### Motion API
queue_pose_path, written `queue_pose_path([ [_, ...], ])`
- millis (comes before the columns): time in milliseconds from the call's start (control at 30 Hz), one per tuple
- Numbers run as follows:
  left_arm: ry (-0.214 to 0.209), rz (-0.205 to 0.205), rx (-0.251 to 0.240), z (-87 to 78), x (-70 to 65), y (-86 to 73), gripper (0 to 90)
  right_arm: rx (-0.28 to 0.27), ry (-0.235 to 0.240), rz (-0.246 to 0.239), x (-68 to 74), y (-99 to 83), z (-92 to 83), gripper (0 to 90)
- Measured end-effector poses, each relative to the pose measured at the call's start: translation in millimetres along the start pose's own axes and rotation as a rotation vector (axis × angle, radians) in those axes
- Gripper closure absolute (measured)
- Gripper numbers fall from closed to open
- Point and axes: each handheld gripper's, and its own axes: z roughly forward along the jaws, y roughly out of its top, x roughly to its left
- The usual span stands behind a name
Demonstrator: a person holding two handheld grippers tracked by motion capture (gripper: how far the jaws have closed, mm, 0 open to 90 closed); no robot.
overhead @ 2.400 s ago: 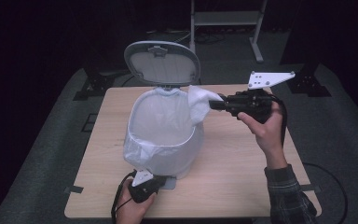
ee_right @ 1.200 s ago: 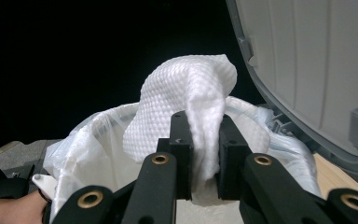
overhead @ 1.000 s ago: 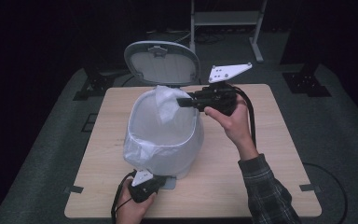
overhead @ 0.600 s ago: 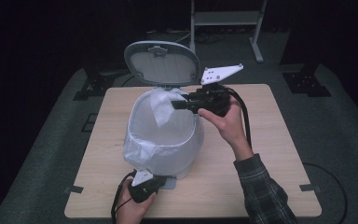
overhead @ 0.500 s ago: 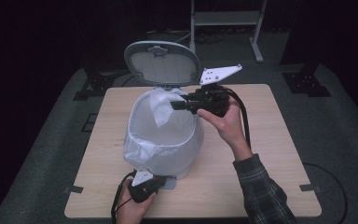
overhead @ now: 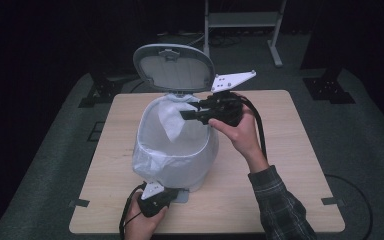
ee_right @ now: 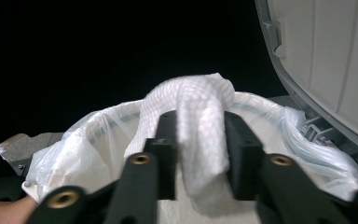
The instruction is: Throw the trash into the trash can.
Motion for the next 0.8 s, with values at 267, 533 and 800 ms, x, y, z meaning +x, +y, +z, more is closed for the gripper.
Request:
queue_pose_path([
  [267, 0.001, 0.001, 0.0, 0.0, 0.0, 0.0, 89.7, -0.031, -0.025, -0.01, 2.6, 1.6, -2.9, 51.4],
  [533, 0.002, 0.0, -0.001, 0.1, -0.3, 0.0, 89.7, -0.029, -0.04, -0.017, 5.6, 1.4, -12.1, 50.6],
  [800, 0.004, 0.001, 0.001, 0.0, -0.3, 0.0, 89.7, -0.034, -0.076, -0.016, 5.9, -5.0, -30.9, 50.6],
])
